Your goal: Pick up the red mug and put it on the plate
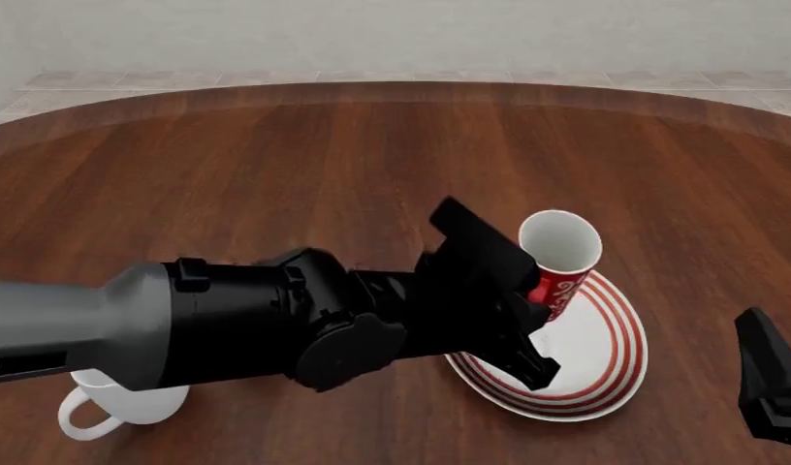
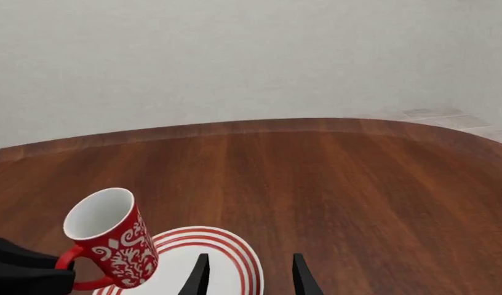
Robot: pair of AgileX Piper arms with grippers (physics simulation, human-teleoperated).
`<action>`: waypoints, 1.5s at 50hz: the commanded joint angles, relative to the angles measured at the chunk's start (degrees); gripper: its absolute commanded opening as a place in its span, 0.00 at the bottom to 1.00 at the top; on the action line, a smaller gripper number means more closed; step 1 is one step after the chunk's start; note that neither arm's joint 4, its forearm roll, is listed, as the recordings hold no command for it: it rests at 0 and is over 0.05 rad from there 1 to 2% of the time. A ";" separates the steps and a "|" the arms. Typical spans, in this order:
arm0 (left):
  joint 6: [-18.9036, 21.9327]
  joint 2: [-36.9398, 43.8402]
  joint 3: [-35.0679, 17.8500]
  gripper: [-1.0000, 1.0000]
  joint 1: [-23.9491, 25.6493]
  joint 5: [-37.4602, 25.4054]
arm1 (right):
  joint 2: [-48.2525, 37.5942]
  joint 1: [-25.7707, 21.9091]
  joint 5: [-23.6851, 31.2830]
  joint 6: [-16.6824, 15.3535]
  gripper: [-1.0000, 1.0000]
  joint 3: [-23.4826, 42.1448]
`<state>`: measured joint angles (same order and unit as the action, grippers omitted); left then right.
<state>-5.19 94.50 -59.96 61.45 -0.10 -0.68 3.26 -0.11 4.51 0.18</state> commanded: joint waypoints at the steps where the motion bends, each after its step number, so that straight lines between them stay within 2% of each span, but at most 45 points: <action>1: 0.07 -0.14 0.54 0.00 0.55 0.73 | -0.01 -0.05 0.00 -0.05 1.00 0.00; 35: -2.52 2.42 0.44 0.00 3.48 1.48 | 0.09 -0.05 0.01 -0.03 1.00 0.00; 75: -1.90 5.23 0.21 0.00 2.88 3.24 | 0.12 0.07 0.02 0.14 1.00 0.00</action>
<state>-7.54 99.27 -59.30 64.49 2.76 -0.58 3.36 -0.10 4.69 0.18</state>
